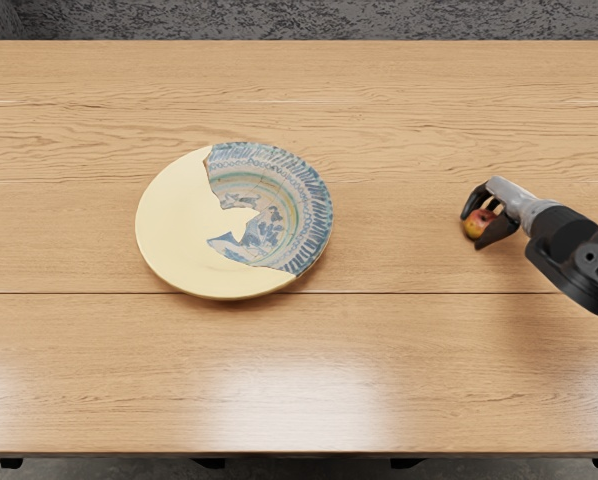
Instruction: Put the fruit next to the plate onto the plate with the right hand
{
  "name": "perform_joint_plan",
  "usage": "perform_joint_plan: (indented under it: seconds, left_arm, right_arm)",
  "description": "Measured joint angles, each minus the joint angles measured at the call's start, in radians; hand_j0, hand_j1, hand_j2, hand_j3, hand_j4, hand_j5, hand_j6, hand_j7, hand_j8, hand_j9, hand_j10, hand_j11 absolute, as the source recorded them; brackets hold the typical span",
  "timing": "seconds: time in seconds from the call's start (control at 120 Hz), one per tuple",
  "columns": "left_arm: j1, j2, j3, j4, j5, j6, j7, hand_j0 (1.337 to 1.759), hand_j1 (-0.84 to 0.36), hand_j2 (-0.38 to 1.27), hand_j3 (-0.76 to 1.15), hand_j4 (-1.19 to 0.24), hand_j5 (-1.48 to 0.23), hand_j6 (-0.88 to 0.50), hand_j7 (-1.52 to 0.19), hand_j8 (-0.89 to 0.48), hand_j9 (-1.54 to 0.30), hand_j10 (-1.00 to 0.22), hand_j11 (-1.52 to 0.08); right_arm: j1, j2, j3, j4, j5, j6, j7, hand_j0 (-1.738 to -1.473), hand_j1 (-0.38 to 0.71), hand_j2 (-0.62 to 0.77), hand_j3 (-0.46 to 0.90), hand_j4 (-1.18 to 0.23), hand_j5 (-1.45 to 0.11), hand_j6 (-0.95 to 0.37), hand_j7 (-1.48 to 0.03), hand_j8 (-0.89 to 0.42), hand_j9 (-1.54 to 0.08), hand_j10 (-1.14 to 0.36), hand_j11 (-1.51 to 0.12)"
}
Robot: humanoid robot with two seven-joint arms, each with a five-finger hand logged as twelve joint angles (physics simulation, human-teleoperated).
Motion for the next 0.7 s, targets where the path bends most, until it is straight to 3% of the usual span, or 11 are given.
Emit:
perform_joint_plan:
  seconds: [0.425,0.7]
  left_arm:
    - [0.000,0.000,0.000,0.000,0.000,0.000,0.000,1.658,0.35,0.00,0.00,0.00,0.00,0.00,0.00,0.00,0.00,0.00,0.00]
    - [0.000,0.000,0.000,0.000,0.000,0.000,0.000,1.658,0.35,0.00,0.00,0.00,0.00,0.00,0.00,0.00,0.00,0.00,0.00]
  right_arm:
    - [0.009,-0.026,0.028,0.012,0.066,0.073,0.030,-1.649,0.36,0.29,0.00,-0.83,-1.19,-0.30,-1.12,-0.27,-1.18,-0.57,-1.17]
    - [0.011,-0.062,0.112,0.057,0.210,0.204,0.030,-1.649,0.35,0.29,0.00,-0.83,-1.21,-0.31,-1.13,-0.25,-1.20,-0.57,-1.18]
